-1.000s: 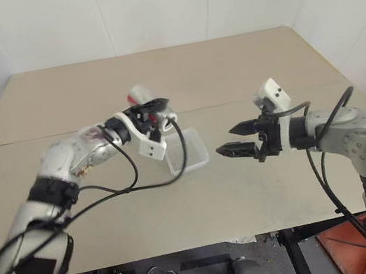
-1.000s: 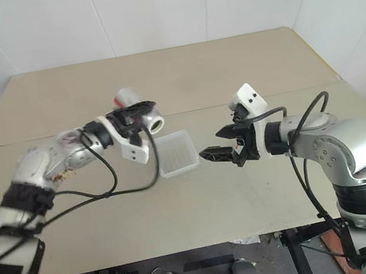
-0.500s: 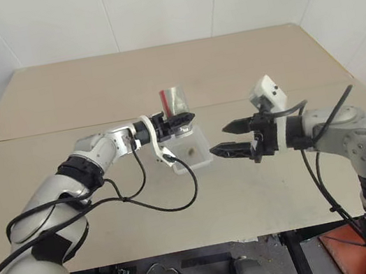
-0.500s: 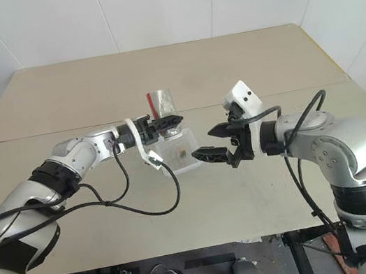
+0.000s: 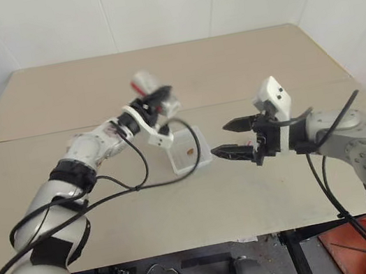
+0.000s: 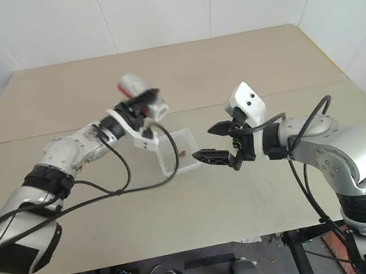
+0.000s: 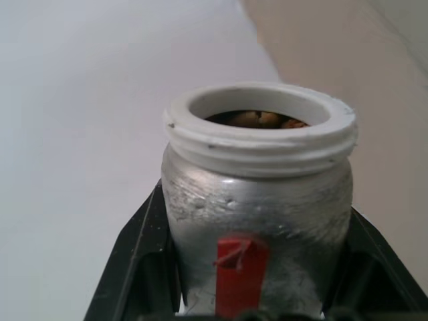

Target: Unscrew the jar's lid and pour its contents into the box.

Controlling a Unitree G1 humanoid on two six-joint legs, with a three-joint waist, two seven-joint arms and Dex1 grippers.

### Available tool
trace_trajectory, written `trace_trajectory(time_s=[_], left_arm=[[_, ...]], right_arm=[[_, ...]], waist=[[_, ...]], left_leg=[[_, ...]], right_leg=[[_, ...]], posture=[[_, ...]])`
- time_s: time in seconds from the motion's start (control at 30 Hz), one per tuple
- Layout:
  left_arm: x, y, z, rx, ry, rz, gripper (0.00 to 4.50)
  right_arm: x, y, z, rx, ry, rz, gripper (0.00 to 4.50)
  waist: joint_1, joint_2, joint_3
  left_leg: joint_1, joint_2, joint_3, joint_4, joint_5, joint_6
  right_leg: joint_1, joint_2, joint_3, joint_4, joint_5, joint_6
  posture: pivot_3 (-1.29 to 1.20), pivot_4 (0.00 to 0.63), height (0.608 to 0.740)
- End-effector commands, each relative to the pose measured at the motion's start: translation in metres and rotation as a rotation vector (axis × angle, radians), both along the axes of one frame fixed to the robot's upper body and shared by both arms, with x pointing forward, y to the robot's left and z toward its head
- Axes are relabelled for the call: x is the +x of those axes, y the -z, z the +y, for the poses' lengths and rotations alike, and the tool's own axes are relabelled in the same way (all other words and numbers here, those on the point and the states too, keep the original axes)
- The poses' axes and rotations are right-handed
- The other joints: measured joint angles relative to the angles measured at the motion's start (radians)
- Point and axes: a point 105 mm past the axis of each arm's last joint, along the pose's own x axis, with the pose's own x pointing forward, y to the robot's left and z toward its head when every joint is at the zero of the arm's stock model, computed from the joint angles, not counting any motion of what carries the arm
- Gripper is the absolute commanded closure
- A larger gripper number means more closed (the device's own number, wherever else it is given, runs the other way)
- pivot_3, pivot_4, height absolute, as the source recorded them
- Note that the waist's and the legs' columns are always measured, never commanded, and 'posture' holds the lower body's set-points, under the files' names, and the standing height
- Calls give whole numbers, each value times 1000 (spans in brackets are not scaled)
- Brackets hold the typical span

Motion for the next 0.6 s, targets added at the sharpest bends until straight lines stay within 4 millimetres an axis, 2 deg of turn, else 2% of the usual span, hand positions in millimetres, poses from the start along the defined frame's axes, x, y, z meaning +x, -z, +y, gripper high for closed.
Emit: trace_trajectory(time_s=[0.03, 0.2, 0.3, 0.43, 0.6], left_arm=[[-9, -11, 12, -571, 45, 377, 2462], [-25, 8, 34, -932, 76, 658, 2462], [-29, 18, 40, -1087, 61, 733, 2462], [-33, 31, 44, -1140, 29, 742, 2462], [-40, 55, 44, -1189, 10, 768, 2462]], right_arm=[[-4, -10, 2, -13, -37, -82, 35], [-1, -10, -2, -34, -34, -95, 35], [0, -10, -3, -41, -34, -98, 35], [-1, -10, -4, -44, -35, -99, 35], [-2, -10, -5, -40, -28, -107, 35]], waist=[[-3, 0, 0], [-9, 0, 0], [-9, 0, 0], [-9, 0, 0], [-8, 0, 0]], left_leg=[[-1, 1, 0, 2, 0, 0], [0, 1, -1, 5, 0, 0], [3, 1, -2, 5, 0, 0], [9, 0, -3, 4, 0, 0], [10, 0, -4, 4, 0, 0]], right_leg=[[1, 0, -1, 0, 0, 0], [2, 1, -1, -1, 0, 0], [5, 1, -1, -1, 0, 0], [13, 1, -2, -3, 0, 0], [14, 1, -2, -3, 0, 0]], posture=[[0, 150, 740], [0, 150, 740], [0, 150, 740], [0, 150, 740], [0, 150, 740]])
